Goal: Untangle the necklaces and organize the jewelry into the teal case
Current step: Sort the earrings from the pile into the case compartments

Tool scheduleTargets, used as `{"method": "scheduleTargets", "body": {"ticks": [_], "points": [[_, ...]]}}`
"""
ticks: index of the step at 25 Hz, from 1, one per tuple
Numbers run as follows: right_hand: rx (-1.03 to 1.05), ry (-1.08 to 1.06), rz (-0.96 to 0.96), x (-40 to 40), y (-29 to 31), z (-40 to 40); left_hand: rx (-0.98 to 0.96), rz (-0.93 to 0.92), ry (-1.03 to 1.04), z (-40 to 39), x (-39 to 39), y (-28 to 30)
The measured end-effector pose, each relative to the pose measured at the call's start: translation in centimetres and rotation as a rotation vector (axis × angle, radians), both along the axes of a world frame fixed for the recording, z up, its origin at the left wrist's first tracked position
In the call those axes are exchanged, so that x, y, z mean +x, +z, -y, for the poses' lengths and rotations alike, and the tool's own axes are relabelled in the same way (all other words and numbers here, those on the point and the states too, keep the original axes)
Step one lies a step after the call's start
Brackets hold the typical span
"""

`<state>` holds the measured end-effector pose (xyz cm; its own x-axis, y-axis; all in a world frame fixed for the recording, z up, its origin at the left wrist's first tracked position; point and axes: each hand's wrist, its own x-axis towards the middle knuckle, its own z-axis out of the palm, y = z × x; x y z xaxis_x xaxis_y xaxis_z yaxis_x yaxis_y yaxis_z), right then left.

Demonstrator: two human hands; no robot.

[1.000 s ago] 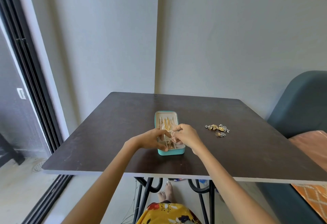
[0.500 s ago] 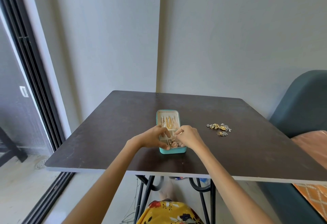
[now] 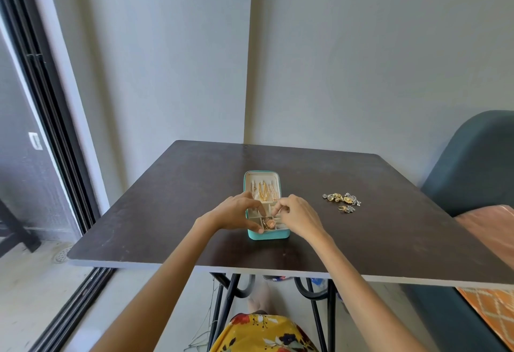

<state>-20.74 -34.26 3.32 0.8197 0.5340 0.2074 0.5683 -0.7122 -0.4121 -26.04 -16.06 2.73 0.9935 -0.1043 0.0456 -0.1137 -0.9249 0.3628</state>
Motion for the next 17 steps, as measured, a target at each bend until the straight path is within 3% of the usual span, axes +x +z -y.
{"method": "scheduleTargets", "body": {"ticks": [5, 17], "points": [[-0.067, 0.052, -0.004, 0.1, -0.9, 0.0, 0.035, 0.071, 0.005, -0.1, 0.1, 0.0], [0.112, 0.038, 0.14, 0.1, -2.8, -0.2, -0.024, 0.006, -0.012, -0.5, 0.5, -0.4]]}}
